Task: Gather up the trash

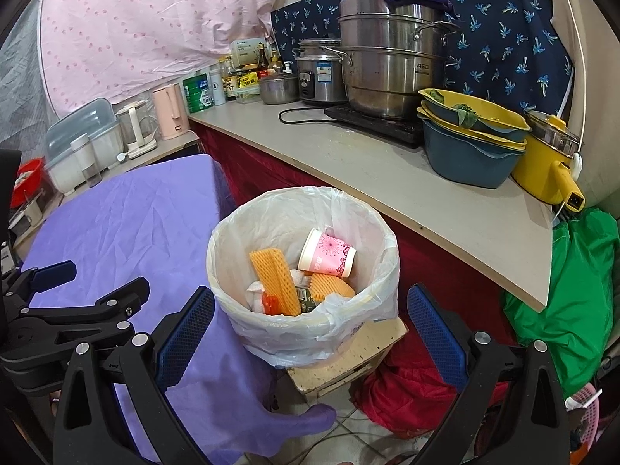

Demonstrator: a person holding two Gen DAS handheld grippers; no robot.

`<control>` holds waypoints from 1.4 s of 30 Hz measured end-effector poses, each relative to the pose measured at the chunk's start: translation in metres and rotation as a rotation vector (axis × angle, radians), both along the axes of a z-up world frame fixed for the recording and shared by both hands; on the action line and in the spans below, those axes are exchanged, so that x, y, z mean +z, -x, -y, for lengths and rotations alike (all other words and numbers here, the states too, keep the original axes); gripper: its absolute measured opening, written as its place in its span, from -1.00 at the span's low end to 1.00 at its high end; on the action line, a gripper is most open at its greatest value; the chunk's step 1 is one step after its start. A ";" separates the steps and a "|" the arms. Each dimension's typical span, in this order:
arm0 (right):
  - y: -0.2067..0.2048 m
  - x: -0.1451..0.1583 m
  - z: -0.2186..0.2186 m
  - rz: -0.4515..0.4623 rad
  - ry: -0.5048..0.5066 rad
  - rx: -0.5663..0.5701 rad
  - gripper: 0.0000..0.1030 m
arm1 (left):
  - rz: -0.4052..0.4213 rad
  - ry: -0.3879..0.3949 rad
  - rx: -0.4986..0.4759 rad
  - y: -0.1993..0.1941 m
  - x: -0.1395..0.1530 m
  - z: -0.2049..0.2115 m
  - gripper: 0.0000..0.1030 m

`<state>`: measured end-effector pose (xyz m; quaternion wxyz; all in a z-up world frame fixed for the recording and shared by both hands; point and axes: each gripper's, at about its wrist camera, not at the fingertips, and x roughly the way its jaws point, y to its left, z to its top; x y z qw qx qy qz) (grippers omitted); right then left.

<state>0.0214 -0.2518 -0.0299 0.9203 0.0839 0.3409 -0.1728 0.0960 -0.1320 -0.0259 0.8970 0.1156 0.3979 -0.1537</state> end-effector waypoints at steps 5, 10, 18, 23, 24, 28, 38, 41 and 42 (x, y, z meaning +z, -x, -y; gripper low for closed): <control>0.001 -0.001 0.002 -0.002 0.002 -0.004 0.87 | -0.001 -0.003 -0.003 0.000 0.000 0.004 0.84; -0.001 -0.001 0.004 -0.006 0.008 -0.004 0.87 | -0.002 -0.006 -0.003 -0.001 0.000 0.005 0.84; -0.002 -0.001 0.004 -0.010 0.009 -0.004 0.87 | -0.006 -0.005 0.000 -0.003 0.000 0.005 0.84; -0.003 -0.003 0.004 -0.014 0.010 -0.005 0.87 | -0.009 -0.001 0.011 -0.005 -0.001 0.003 0.84; -0.003 -0.003 0.005 -0.014 0.011 -0.007 0.87 | -0.010 -0.001 0.012 -0.005 -0.001 0.002 0.84; -0.004 -0.006 0.004 -0.018 0.017 -0.014 0.87 | -0.010 -0.001 0.013 -0.005 -0.001 0.002 0.84; -0.003 -0.006 0.000 -0.024 0.028 -0.014 0.87 | -0.018 0.002 0.027 -0.007 -0.003 -0.002 0.84; -0.003 -0.006 0.000 -0.025 0.027 -0.014 0.87 | -0.015 0.001 0.026 -0.006 -0.003 -0.002 0.84; -0.003 -0.006 0.000 -0.025 0.027 -0.013 0.87 | -0.014 0.001 0.026 -0.006 -0.003 -0.002 0.84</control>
